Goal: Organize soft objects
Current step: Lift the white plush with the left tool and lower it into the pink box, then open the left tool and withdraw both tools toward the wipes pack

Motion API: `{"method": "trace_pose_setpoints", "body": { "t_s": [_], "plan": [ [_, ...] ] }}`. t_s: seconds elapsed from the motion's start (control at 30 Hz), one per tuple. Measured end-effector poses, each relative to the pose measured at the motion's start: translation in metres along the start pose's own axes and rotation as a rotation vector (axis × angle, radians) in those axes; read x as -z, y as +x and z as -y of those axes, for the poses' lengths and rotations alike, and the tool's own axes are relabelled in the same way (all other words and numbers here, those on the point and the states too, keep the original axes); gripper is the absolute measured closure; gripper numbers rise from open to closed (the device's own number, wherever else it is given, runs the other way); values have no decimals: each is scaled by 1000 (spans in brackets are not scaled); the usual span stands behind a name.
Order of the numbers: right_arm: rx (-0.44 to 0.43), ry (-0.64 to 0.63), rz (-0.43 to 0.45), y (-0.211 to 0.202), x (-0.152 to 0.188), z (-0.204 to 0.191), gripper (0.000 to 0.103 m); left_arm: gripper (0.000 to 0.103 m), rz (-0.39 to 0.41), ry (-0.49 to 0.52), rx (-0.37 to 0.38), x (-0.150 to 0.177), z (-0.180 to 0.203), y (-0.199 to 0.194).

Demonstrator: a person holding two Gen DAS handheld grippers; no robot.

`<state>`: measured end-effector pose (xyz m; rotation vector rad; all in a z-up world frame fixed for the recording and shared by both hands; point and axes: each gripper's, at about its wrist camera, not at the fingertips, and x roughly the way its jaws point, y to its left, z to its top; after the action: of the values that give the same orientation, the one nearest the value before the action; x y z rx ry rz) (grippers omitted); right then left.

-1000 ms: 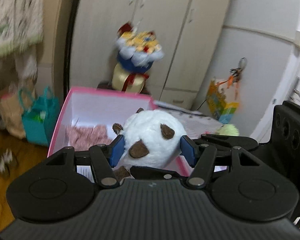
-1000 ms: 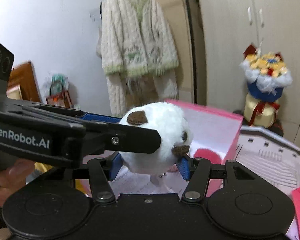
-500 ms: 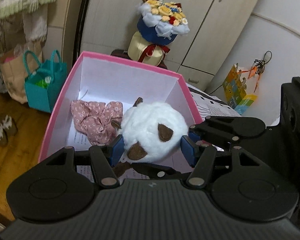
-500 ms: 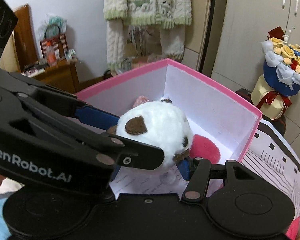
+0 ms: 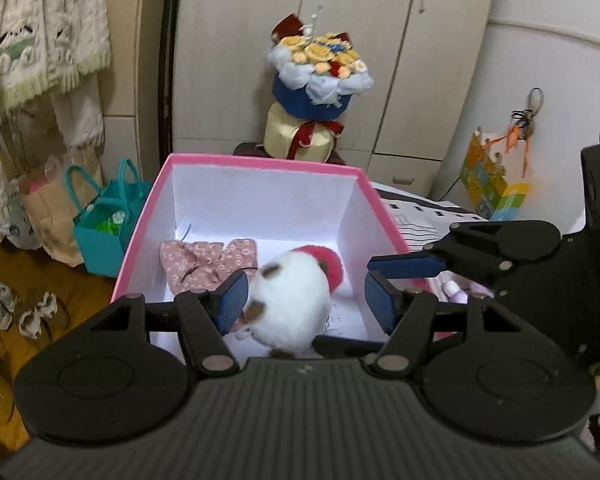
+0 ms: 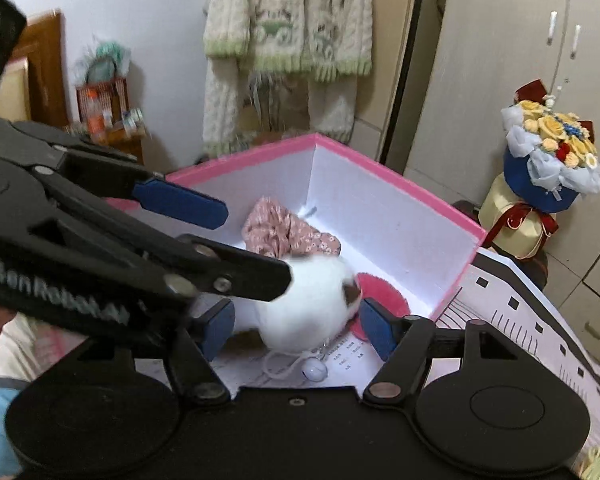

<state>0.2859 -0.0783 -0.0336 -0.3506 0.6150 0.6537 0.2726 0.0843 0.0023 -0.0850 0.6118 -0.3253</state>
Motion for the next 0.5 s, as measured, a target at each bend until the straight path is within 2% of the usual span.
{"method": "trace_pose_setpoints", "body": {
  "t_s": [0.13,0.3,0.5],
  "plan": [
    [-60,39,57,-34,11,1,29,38,6,22,8,1,7,-28],
    [-50,36,93,-69,22,-6,29,36,4,70,-2,5,22,-60],
    [-72,58,125,-118,32,-13,29,30,-43,132,49,13,44,-101]
  ]
}}
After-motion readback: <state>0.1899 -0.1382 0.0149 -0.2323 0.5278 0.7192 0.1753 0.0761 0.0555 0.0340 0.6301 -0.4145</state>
